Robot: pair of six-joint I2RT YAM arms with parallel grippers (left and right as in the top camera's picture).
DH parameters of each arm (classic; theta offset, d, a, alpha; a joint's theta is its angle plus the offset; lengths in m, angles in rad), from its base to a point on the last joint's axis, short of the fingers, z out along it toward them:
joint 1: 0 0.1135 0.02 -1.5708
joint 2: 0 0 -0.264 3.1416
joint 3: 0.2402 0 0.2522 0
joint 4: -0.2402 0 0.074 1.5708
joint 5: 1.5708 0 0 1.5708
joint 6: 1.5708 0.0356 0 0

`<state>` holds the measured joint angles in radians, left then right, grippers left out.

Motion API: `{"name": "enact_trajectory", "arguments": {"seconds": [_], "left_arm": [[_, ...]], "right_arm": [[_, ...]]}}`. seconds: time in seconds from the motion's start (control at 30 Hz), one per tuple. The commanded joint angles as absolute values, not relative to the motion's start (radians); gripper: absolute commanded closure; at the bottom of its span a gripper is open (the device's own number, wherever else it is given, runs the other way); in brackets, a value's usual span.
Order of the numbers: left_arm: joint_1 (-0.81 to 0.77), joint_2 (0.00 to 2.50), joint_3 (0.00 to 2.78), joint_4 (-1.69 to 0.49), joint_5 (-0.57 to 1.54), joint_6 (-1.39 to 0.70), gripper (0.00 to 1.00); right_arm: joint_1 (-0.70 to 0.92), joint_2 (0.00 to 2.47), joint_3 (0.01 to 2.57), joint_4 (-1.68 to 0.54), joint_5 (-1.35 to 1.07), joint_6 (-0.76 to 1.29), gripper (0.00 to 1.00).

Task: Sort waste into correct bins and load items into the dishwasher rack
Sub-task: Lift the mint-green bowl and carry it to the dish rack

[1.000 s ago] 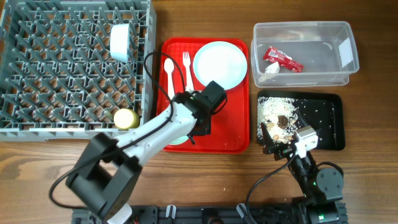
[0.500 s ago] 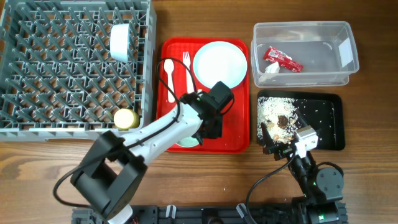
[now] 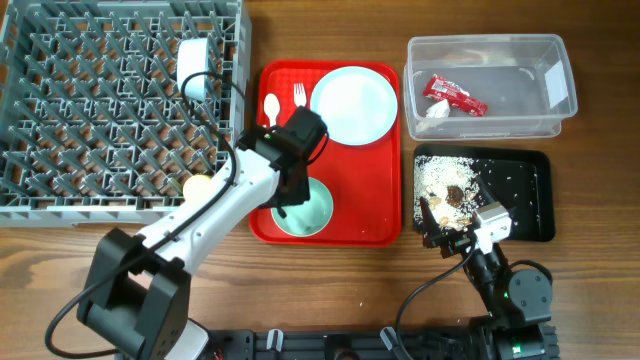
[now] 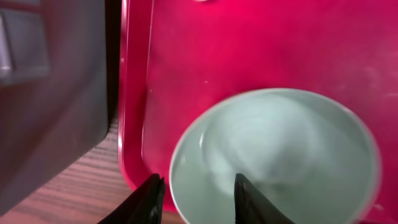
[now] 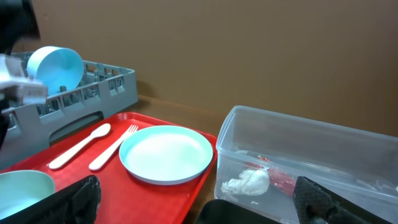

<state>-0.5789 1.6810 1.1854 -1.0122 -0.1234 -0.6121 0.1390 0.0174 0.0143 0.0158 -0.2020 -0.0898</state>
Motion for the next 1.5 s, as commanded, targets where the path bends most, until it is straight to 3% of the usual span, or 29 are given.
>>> {"name": "enact_trajectory", "arguments": {"seconds": [0.0,0.17,0.37,0.53,0.63,0.8,0.97,1.1,1.23,1.37,1.47], "left_arm": [[-0.56,1.676,1.087,-0.962,-0.125,-0.61,0.63],[-0.533,1.676,1.048,-0.914,-0.125,-0.615,0.7],[-0.527,1.676,1.048,-0.892,-0.069,-0.614,0.96],[-0.527,1.676,1.048,-0.869,-0.026,-0.606,0.96],[-0.527,1.676,1.047,-0.858,-0.025,-0.606,0.86],[-0.528,1.676,1.011,-0.788,-0.027,-0.606,0.83],[-0.527,1.675,0.989,-0.762,-0.034,-0.606,0.95],[-0.527,1.676,0.992,-0.764,-0.022,-0.606,0.92],[-0.525,1.673,0.995,-0.776,-0.036,-0.606,0.96],[-0.498,1.637,1.122,-0.958,-0.191,-0.606,0.96],[-0.484,1.602,1.314,-1.171,-0.43,-0.607,0.96]], "right_arm": [[0.133,0.005,0.005,0.019,-0.217,-0.076,0.0],[0.133,0.005,0.005,0.019,-0.217,-0.076,0.0],[0.133,0.005,0.005,0.019,-0.217,-0.076,0.0],[0.133,0.005,0.005,0.019,-0.217,-0.076,0.0],[0.133,0.005,0.005,0.019,-0.217,-0.076,0.0],[0.133,0.005,0.005,0.019,-0.217,-0.076,0.0],[0.133,0.005,0.005,0.019,-0.217,-0.076,0.0],[0.133,0.005,0.005,0.019,-0.217,-0.076,0.0],[0.133,0.005,0.005,0.019,-0.217,-0.076,0.0],[0.133,0.005,0.005,0.019,-0.217,-0.076,0.0],[0.133,0.005,0.005,0.019,-0.217,-0.076,0.0]]}}
